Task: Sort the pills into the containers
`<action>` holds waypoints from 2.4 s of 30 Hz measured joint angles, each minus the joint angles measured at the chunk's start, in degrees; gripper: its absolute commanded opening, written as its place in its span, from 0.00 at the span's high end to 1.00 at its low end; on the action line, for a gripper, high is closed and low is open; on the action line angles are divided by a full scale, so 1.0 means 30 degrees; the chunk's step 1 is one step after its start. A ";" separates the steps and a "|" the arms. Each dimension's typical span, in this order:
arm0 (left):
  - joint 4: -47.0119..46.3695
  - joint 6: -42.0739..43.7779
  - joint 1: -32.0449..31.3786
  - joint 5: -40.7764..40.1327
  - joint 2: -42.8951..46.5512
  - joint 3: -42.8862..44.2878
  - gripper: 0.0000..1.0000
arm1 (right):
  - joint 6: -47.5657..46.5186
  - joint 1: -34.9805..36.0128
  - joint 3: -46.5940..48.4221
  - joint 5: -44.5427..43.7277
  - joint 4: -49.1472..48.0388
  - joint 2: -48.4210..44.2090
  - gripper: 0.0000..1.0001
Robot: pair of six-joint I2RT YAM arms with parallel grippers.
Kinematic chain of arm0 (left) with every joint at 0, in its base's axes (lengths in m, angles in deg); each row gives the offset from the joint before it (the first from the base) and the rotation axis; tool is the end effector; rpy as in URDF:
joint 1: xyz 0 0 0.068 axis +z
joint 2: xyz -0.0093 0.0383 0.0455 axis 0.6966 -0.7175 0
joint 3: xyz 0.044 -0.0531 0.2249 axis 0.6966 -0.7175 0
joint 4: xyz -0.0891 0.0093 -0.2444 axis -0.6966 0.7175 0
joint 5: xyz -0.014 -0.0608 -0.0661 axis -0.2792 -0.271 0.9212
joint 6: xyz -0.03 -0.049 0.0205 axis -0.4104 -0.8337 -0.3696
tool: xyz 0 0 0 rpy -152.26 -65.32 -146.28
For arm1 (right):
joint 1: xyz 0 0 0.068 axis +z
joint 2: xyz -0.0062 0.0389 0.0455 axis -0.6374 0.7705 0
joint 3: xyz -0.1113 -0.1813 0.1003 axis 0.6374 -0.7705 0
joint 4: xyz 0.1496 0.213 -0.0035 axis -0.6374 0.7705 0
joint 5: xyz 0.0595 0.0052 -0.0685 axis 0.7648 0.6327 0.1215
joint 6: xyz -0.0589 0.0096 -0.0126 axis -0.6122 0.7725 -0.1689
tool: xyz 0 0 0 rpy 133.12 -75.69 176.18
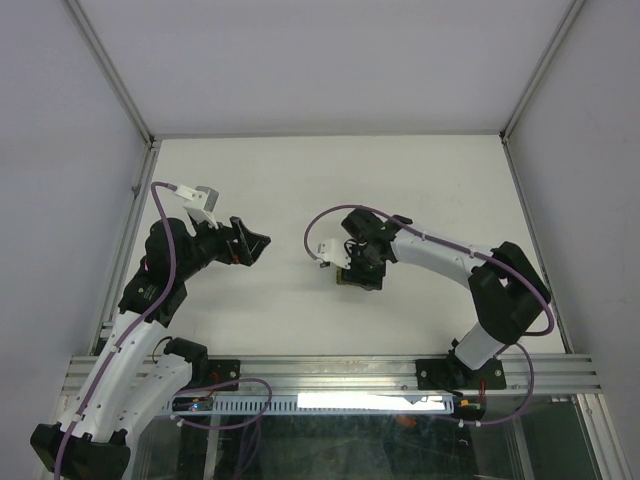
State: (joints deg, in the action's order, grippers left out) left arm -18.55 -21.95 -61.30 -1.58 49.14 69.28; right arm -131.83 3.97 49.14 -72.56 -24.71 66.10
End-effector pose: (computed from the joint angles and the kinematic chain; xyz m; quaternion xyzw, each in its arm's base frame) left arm 0.1864 -0.0711 0.2818 0.0810 0.8114 -0.2812 0.5059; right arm 0.2128 0.2109 0.1464 -0.6989 0.7006 0.0642 0.1289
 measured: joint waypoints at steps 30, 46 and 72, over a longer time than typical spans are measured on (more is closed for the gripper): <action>0.0007 0.0000 0.0007 0.0029 0.0000 0.0000 0.01 | 0.0007 0.0153 -0.0175 -0.0408 -0.0153 -0.0029 1.00; 0.0000 0.0000 0.0007 0.0058 -0.0015 0.0000 0.01 | 0.0080 0.0342 -0.0168 -0.0328 0.0036 -0.0306 1.00; 0.0000 0.0000 0.0007 0.0058 -0.0087 0.0000 0.01 | 0.0160 0.0262 -0.0189 -0.0124 -0.0175 -0.0313 1.00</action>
State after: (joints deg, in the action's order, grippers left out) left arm -18.55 -21.95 -61.28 -1.40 48.87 69.28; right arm -131.35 4.76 48.57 -72.93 -25.23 65.16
